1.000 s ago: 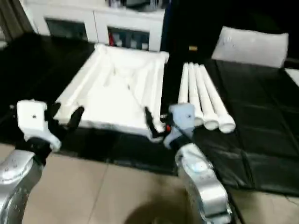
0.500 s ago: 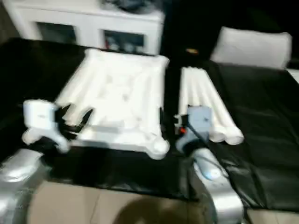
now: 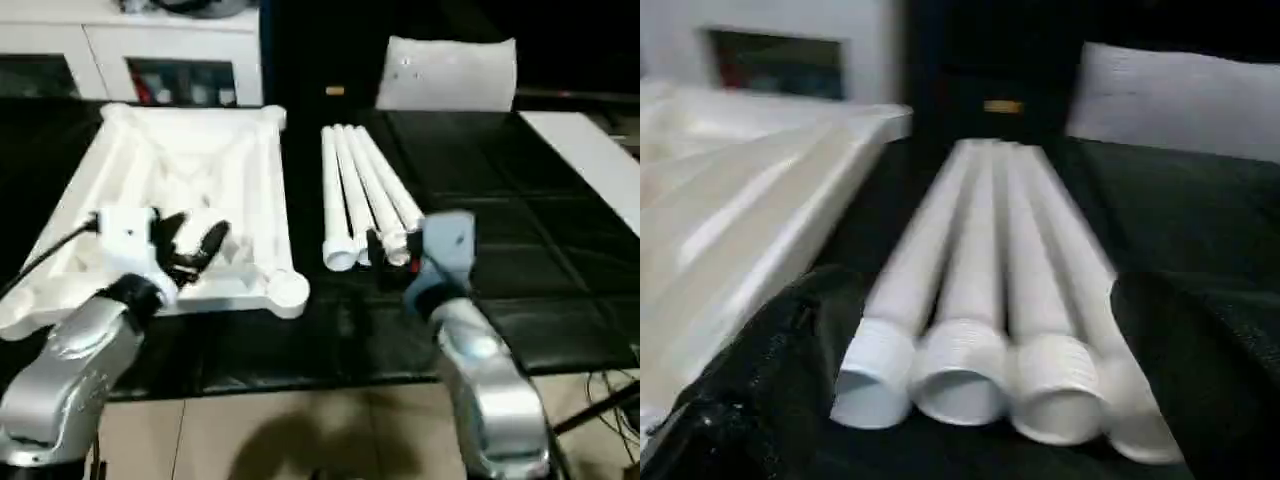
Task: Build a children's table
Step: Move to table, then move table base
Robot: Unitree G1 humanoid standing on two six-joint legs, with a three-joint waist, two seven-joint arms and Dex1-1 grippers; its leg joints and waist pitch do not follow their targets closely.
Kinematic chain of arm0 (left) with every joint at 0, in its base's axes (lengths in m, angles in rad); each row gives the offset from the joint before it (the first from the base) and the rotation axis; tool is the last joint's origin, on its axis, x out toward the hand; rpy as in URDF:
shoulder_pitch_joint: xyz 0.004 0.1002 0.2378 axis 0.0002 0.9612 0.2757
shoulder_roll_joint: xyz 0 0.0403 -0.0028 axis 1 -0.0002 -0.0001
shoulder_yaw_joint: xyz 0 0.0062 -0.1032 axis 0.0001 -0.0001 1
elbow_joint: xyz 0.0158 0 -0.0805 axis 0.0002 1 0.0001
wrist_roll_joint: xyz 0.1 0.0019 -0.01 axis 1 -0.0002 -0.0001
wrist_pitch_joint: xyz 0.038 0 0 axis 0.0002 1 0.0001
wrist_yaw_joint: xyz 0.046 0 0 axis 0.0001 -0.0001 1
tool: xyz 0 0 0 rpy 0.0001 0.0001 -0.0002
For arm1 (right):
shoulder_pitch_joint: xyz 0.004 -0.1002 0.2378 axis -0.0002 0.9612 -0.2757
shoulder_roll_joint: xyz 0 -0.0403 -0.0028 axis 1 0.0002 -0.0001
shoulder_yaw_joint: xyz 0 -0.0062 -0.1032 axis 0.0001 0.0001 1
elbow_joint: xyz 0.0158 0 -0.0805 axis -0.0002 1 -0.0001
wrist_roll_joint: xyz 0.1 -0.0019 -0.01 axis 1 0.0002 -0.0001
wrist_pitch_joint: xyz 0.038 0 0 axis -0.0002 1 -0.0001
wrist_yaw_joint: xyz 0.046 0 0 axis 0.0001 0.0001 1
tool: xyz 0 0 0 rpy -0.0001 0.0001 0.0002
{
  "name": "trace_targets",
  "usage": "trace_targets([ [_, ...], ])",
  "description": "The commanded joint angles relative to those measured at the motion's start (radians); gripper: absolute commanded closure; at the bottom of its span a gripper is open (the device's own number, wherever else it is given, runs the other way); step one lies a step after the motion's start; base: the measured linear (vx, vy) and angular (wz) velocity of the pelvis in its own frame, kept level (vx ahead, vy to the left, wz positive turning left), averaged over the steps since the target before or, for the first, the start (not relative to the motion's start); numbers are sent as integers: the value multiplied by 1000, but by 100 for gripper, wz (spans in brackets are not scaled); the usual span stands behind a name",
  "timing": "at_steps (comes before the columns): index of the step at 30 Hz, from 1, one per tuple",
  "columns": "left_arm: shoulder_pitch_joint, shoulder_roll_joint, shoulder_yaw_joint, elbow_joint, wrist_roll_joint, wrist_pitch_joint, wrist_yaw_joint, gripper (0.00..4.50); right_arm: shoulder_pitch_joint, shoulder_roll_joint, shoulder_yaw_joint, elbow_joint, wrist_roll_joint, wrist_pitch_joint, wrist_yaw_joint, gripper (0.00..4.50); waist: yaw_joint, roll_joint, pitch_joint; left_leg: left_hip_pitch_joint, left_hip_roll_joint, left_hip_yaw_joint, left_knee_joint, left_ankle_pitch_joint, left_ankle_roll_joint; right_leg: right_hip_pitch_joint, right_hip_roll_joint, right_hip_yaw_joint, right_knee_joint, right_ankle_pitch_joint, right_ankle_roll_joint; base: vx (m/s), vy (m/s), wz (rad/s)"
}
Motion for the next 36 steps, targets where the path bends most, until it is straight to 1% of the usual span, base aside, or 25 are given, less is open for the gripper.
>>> trace_targets([
  [1,-21,22,-3,23,12,-15,-36,83,-7,-15,22,8,8,25,30,0,6,6,-48,-16,5,-3,-86,-28,11,49,-59,7,-79,-250,-90,0,0,0],
  [2,-32,34,-2,34,1,-18,-64,74,-8,-21,35,8,7,20,43,0,8,14,-51,-12,9,-5,-87,-14,11,48,-62,4,-74,-211,-102,0,0,0],
  [3,-41,48,-6,47,3,-20,-84,59,-9,-28,44,9,0,16,49,0,10,15,-53,-12,14,-4,-89,23,12,52,-65,-3,-66,-126,-127,0,0,0],
  [4,-87,109,-32,104,6,-38,-182,54,-12,-56,66,8,17,6,104,0,16,18,-54,-8,11,-3,-88,52,21,50,-64,-10,-65,-77,-133,0,0,0],
  [5,-96,121,-37,114,3,-43,-205,50,-13,-62,69,6,23,8,116,0,19,20,-55,-5,12,-2,-87,58,24,48,-66,-11,-60,-56,-139,0,0,0],
  [6,-108,137,-44,128,-1,-48,-237,50,-14,-70,71,2,33,16,134,0,22,18,-53,-11,13,-2,-90,65,25,55,-70,-12,-57,-35,-149,0,0,0],
  [7,-126,172,-62,139,-26,-49,-317,38,-19,-79,68,2,38,20,150,0,26,22,-51,-13,15,-4,-92,58,14,59,-75,-12,-55,-30,-159,0,0,0],
  [9,-139,208,-88,147,-41,-57,-397,29,-22,-85,64,4,47,19,171,0,31,18,-52,-12,15,-2,-95,55,3,62,-78,-12,-53,-36,-165,0,0,0],
  [10,-151,241,-116,159,-53,-53,-473,29,-25,-96,64,3,57,35,189,0,32,21,-52,-11,16,-2,-96,58,1,62,-79,-13,-52,-30,-167,0,0,0],
  [11,-157,261,-138,169,-52,-63,-521,29,-26,-109,68,-3,70,56,209,0,34,28,-52,-7,15,0,-97,58,-5,60,-79,-15,-50,-22,-172,0,0,0],
  [12,-162,272,-150,176,-51,-70,-551,54,-26,-118,71,-5,78,69,222,0,33,24,-51,-7,15,1,-98,49,-4,62,-79,-17,-53,-28,-176,0,0,0],
  [15,-208,314,-212,264,-9,-123,-650,68,-15,-182,103,-31,119,112,312,0,39,29,-50,-7,15,4,-100,22,6,66,-84,-16,-61,-69,-180,0,0,0],
  [17,-245,325,-244,328,13,-159,-713,94,-6,-217,117,-44,126,119,352,0,43,29,-49,-13,17,3,-101,12,3,72,-91,-12,-65,-104,-185,0,0,0],
  [18,-250,326,-248,336,17,-163,-721,94,-5,-221,117,-45,128,120,357,0,47,35,-48,-11,18,2,-102,6,1,69,-91,-13,-68,-125,-181,0,0,0],
  [21,-322,328,-300,463,57,-206,-784,105,-4,-255,124,-52,135,123,403,0,48,32,-47,-9,21,5,-106,-44,-5,65,-92,-17,-78,-217,-171,0,0,0],
  [22,-336,324,-308,487,62,-215,-799,136,-5,-262,124,-54,136,125,409,0,49,32,-47,-9,20,6,-106,-48,-8,64,-91,-17,-80,-232,-168,0,0,0],
  [24,-356,321,-319,522,67,-235,-817,144,-5,-271,121,-56,144,133,417,0,49,31,-46,-15,22,2,-109,-62,-16,69,-96,-19,-82,-278,-162,0,0,0],
  [25,-391,315,-337,584,78,-264,-858,146,-4,-289,118,-62,160,146,437,0,49,30,-46,-15,21,2,-110,-66,-19,66,-94,-20,-87,-307,-151,0,0,0],
  [28,-425,308,-354,650,101,-291,-883,182,3,-310,125,-72,172,158,465,0,48,35,-47,-17,24,-1,-111,-77,-25,66,-96,-23,-85,-319,-151,0,0,0],
  [30,-452,304,-368,703,123,-318,-896,190,9,-321,132,-79,175,161,480,0,48,31,-48,-20,23,-2,-112,-79,-21,68,-96,-23,-87,-320,-147,0,0,0],
  [31,-481,299,-381,760,145,-353,-905,200,12,-328,140,-83,171,161,489,0,49,34,-49,-20,21,-2,-111,-73,-19,68,-96,-23,-88,-309,-147,0,0,0],
  [32,-492,296,-385,783,153,-369,-910,200,14,-331,143,-84,170,161,491,0,48,32,-51,-21,21,-2,-110,-67,-19,70,-96,-23,-86,-300,-147,0,0,0],
  [33,-505,289,-386,809,159,-378,-911,225,15,-334,146,-83,168,160,494,0,50,42,-51,-24,23,-5,-111,-52,-24,73,-100,-24,-81,-274,-156,0,0,0],
  [34,-519,282,-387,834,164,-386,-909,225,17,-336,149,-84,168,161,495,0,48,36,-51,-22,22,-2,-109,-55,-25,71,-97,-24,-84,-264,-163,0,0,0],
  [36,-524,280,-388,842,166,-389,-908,234,18,-336,149,-84,168,161,495,0,49,39,-53,-22,23,-3,-109,-51,-29,73,-99,-25,-80,-240,-179,0,0,0],
])
